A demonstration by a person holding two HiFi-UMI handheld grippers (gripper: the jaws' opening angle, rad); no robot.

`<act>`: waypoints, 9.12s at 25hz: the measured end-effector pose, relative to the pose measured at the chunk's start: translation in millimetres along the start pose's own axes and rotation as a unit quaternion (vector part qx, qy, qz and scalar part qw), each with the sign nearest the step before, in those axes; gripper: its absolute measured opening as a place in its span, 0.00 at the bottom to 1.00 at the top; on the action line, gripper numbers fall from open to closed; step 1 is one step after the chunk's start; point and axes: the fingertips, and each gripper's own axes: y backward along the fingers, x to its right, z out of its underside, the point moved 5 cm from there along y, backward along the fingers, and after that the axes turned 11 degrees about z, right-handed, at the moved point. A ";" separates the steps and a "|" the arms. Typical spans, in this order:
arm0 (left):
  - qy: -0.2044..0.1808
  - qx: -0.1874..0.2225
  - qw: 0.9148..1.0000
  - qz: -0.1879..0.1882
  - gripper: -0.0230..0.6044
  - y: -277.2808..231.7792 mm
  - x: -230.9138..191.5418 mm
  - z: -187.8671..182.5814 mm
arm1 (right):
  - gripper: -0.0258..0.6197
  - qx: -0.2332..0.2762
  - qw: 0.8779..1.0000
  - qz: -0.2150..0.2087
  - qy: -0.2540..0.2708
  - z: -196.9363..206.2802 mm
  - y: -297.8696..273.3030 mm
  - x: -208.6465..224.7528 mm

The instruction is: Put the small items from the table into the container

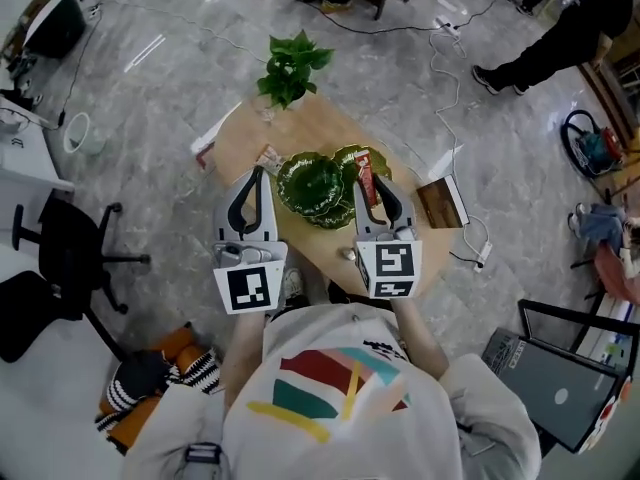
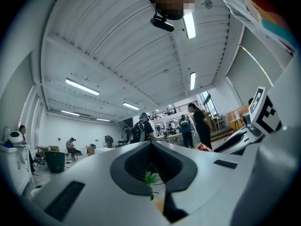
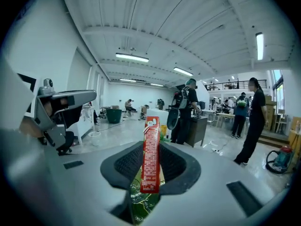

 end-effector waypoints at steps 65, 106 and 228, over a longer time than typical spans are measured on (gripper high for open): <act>-0.008 0.017 1.000 0.003 0.05 3.5 -1.3 3.0 | 0.06 0.071 0.996 0.031 -0.034 -31.9 2.5 19.0; 0.062 -0.153 0.977 0.137 0.05 15.1 70.9 163.6 | 0.45 -0.454 0.885 -0.072 0.067 432.8 -13.5 -48.6; 0.024 0.000 0.999 -0.024 0.05 5.2 -30.4 10.8 | 0.06 0.090 0.991 -0.003 -0.101 -18.2 -0.4 19.4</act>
